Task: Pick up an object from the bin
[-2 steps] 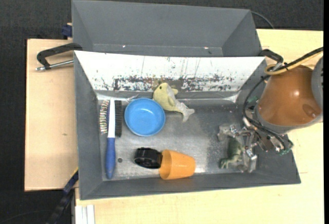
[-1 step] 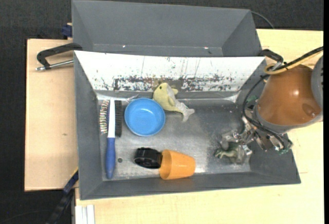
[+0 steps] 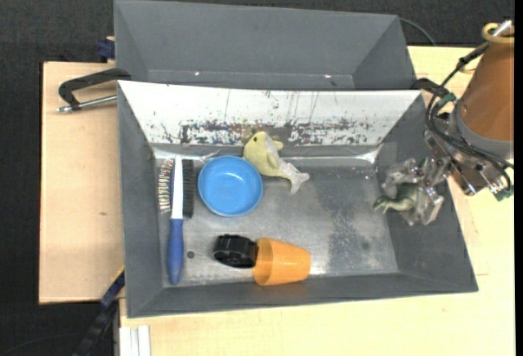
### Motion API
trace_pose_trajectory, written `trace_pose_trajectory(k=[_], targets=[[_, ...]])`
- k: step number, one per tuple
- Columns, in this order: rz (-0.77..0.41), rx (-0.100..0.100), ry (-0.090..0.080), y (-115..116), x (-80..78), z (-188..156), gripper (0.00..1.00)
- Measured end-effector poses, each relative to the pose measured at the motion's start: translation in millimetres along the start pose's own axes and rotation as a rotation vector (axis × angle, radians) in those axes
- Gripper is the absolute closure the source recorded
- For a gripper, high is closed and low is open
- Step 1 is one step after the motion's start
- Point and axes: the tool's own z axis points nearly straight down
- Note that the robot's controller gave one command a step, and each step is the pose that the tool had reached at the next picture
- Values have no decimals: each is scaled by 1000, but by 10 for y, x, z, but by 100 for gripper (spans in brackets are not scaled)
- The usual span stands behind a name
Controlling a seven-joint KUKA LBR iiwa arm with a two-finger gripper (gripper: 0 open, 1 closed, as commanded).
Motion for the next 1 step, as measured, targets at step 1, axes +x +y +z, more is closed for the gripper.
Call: trace_pose_trajectory(k=[1], targets=[[-263,-4,5,-484,-270,62,100]])
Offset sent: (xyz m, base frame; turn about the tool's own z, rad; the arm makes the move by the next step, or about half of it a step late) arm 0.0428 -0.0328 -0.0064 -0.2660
